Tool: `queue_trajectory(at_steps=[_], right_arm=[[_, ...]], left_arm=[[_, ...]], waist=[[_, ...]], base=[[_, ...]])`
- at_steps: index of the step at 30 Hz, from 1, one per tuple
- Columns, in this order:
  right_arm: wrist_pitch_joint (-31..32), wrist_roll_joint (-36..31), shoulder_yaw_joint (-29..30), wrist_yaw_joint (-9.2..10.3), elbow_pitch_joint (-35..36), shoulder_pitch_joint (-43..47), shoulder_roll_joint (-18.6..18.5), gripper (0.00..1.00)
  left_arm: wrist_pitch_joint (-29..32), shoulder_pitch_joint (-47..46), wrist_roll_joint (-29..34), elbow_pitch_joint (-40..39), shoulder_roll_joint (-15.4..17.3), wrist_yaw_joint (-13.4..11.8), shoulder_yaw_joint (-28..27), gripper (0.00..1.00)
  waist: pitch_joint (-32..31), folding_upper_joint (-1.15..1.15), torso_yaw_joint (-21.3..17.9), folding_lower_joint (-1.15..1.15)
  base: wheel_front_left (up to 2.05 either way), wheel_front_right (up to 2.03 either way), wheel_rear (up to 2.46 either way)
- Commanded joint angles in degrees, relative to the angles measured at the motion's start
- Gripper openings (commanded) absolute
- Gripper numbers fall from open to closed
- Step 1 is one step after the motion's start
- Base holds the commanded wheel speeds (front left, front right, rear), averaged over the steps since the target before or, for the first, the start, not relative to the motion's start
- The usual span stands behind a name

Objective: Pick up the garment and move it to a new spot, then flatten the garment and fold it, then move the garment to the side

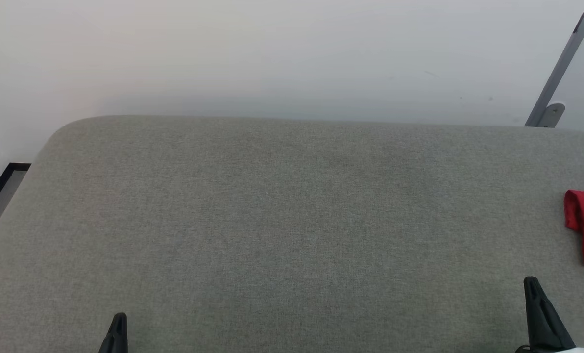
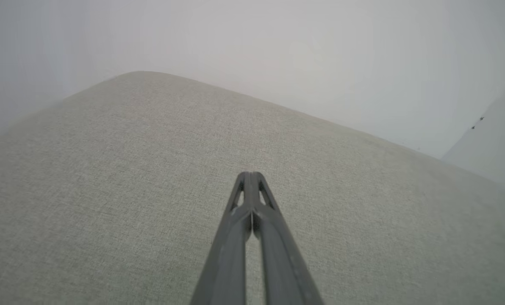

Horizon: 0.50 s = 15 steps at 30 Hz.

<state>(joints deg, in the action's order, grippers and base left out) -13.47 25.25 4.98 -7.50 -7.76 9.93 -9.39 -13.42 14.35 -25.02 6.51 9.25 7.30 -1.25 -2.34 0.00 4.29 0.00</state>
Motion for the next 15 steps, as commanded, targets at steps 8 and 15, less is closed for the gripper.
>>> queue_trajectory(at_steps=[8, 15], right_arm=[[2.71, 9.09, 0.33, 0.0, -0.09, -3.2, 0.52, 0.0], [4.48, 14.96, 0.46, 0.0, -0.66, -4.58, 1.11, 0.0]], left_arm=[[2.38, -3.78, -9.44, 0.36, -0.17, 0.02, -0.62, 0.0], [3.96, -5.58, -15.49, 1.19, -0.62, 0.06, -0.86, 0.0]], waist=[[0.18, 0.0, -0.33, 0.0], [0.33, 0.0, -0.58, 0.0]], base=[[0.0, 0.0, 0.0], [0.0, 0.0, 0.0]])
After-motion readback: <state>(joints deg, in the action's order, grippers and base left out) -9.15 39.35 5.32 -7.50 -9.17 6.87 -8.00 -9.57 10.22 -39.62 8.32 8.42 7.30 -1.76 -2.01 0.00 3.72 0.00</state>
